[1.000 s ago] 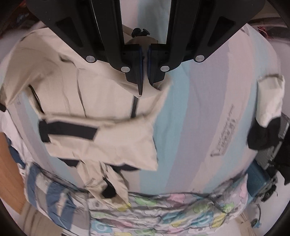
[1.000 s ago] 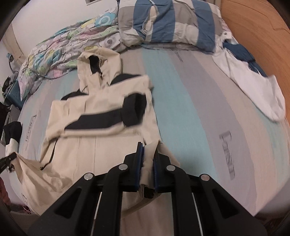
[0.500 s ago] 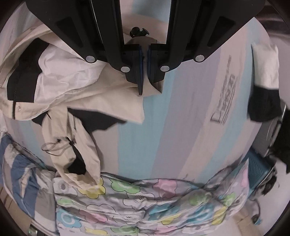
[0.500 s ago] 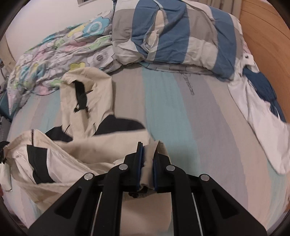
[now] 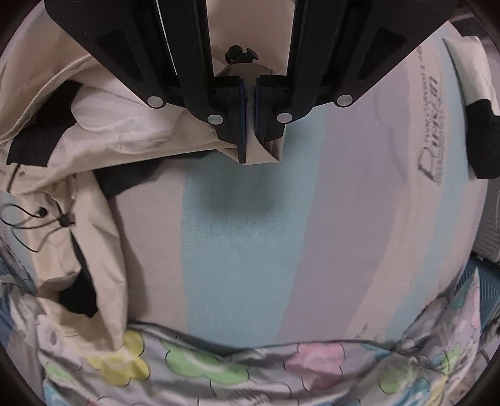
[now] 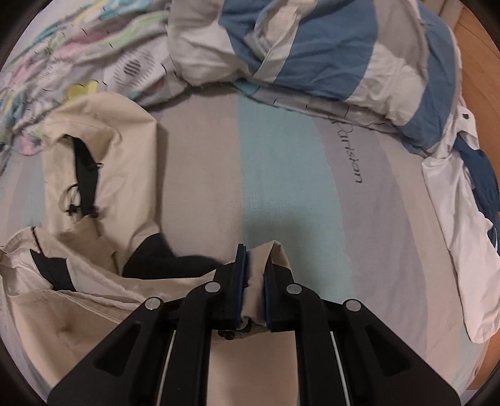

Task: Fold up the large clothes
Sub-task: 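Open both tools to release the folded hem, then grasp the folded edge with the left tool and pull it straight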

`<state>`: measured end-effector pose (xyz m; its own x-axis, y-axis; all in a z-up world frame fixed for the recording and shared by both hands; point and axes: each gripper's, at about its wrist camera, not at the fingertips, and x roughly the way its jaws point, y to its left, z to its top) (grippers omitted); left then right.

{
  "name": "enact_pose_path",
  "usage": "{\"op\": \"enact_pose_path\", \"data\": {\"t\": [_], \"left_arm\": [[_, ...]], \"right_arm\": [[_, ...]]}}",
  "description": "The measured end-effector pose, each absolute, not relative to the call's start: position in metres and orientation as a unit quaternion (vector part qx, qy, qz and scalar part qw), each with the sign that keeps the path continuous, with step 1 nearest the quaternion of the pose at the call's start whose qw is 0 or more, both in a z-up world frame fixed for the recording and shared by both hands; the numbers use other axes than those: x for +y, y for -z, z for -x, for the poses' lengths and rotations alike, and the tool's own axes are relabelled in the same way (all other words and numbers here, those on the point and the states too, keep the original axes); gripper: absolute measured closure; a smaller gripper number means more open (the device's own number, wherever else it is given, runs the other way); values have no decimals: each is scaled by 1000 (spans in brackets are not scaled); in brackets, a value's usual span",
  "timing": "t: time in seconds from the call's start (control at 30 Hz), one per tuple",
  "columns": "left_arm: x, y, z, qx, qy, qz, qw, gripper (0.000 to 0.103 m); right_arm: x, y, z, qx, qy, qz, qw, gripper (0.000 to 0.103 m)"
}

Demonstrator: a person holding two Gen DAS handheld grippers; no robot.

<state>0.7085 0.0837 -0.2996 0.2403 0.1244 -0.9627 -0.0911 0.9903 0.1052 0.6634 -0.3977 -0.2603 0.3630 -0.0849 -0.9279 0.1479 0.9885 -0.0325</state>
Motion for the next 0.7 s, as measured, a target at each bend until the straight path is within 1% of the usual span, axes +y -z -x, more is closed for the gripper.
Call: {"op": "enact_pose_path", "data": {"t": [0.03, 0.1, 0.13, 0.17, 0.27, 0.37, 0.4, 0.43, 0.47, 0.5, 0.53, 0.57, 0.63, 0.7], "left_arm": [[82, 307, -713, 616, -69, -15, 785, 96], [83, 318, -720, 623, -71, -8, 779, 95], [84, 321, -721, 627, -69, 1, 776, 94], [86, 321, -721, 626, -68, 7, 777, 93], [88, 310, -716, 614, -63, 17, 786, 91], [78, 284, -699, 581, -49, -10, 812, 84], [76, 279, -695, 575, -46, -11, 817, 79], [75, 272, -691, 566, -41, -8, 823, 66], [75, 266, -688, 555, -40, 0, 831, 47], [75, 254, -684, 526, -52, -3, 849, 3], [74, 239, -679, 482, -63, -15, 874, 5], [71, 232, -680, 463, -69, -29, 883, 6], [63, 227, -689, 462, -74, -67, 881, 6], [58, 225, -695, 470, -71, -78, 876, 6]], "right_arm": [[-398, 268, -669, 565, 74, -35, 821, 94], [-400, 283, -680, 579, 83, -50, 810, 90], [-401, 288, -683, 584, 86, -58, 805, 85], [-405, 293, -685, 586, 90, -76, 801, 83], [-403, 293, -685, 577, 87, -80, 808, 79], [-390, 283, -679, 558, 82, -42, 825, 76], [-385, 278, -676, 549, 79, -30, 831, 75], [-382, 275, -675, 543, 76, -23, 836, 70], [-378, 269, -671, 530, 70, -19, 845, 65], [-375, 265, -671, 523, 71, -11, 849, 65], [-372, 264, -672, 522, 70, -3, 850, 65], [-369, 265, -674, 524, 64, 5, 849, 65], [-366, 262, -675, 521, 66, 9, 851, 65], [-362, 255, -674, 513, 63, 9, 856, 65]]}}
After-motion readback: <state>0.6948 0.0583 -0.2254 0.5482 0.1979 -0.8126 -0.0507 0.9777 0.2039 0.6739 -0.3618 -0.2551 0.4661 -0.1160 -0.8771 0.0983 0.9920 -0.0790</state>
